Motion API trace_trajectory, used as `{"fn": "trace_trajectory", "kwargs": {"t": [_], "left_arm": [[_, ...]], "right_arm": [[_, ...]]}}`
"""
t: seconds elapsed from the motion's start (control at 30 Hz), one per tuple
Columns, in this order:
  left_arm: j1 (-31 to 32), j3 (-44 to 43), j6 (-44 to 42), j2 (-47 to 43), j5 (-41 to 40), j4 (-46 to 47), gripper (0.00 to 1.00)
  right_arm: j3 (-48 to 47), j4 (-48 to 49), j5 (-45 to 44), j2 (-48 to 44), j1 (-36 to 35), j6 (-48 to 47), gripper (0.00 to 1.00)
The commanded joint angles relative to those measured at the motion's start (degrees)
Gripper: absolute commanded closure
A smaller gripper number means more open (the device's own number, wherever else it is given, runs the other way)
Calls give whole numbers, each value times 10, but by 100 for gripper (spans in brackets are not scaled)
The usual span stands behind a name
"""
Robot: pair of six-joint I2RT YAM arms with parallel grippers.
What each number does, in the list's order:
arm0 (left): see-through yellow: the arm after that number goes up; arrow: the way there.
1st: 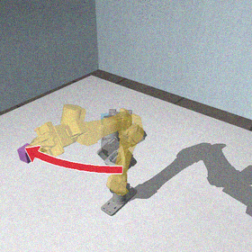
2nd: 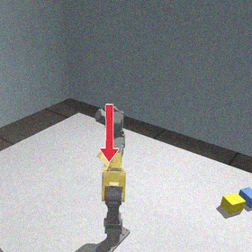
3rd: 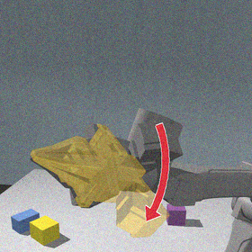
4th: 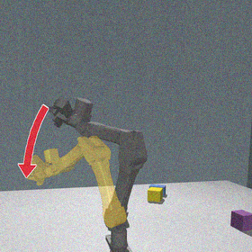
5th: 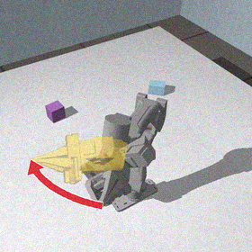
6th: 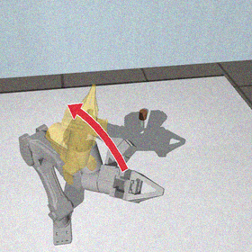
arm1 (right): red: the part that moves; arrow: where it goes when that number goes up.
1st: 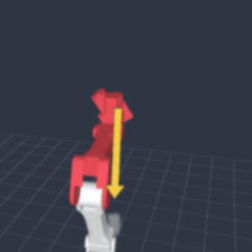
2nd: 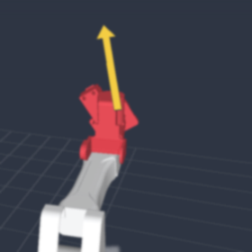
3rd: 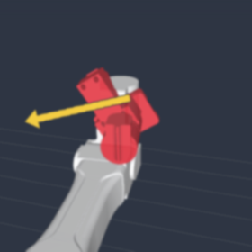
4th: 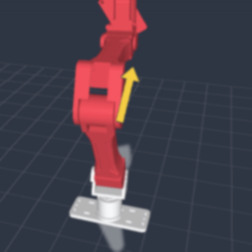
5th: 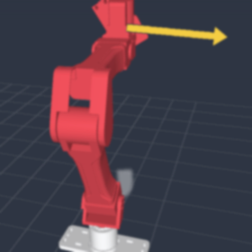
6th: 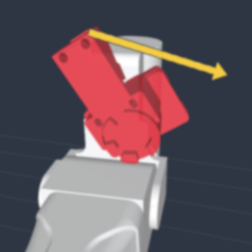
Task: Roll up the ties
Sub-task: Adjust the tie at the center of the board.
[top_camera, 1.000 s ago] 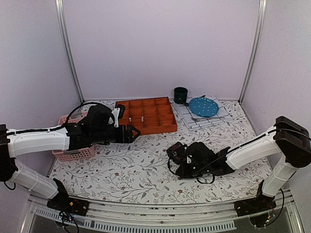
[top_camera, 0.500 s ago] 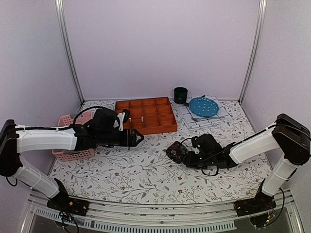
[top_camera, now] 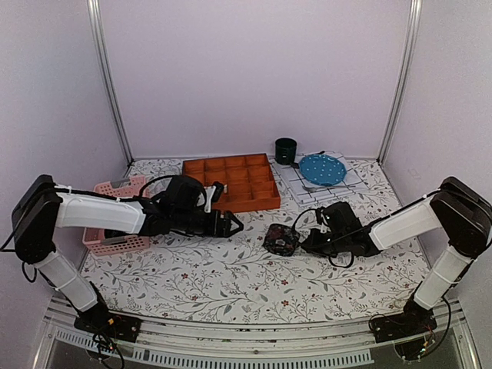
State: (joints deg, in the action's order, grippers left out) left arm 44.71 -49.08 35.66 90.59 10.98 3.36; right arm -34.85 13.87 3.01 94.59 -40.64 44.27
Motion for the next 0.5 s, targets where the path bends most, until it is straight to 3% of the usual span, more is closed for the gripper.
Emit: {"fn": "trace_trajectory", "kwargs": {"t": [0.0,0.13,0.23,0.33,0.47], "left_arm": [[-6,-26,30,41,51,49,15],[-5,-56,66,92,69,42,0],[-6,-66,103,121,104,75,0],[-6,-83,131,153,140,103,0],[-7,-115,154,195,167,114,0]], "right_arm": [[17,-65,5,-21,15,-17,91],[19,-136,-10,-115,15,-8,81],[11,-173,1,-182,15,0,71],[-9,-162,67,-208,15,-6,69],[-47,-125,161,-177,14,-2,74]]}}
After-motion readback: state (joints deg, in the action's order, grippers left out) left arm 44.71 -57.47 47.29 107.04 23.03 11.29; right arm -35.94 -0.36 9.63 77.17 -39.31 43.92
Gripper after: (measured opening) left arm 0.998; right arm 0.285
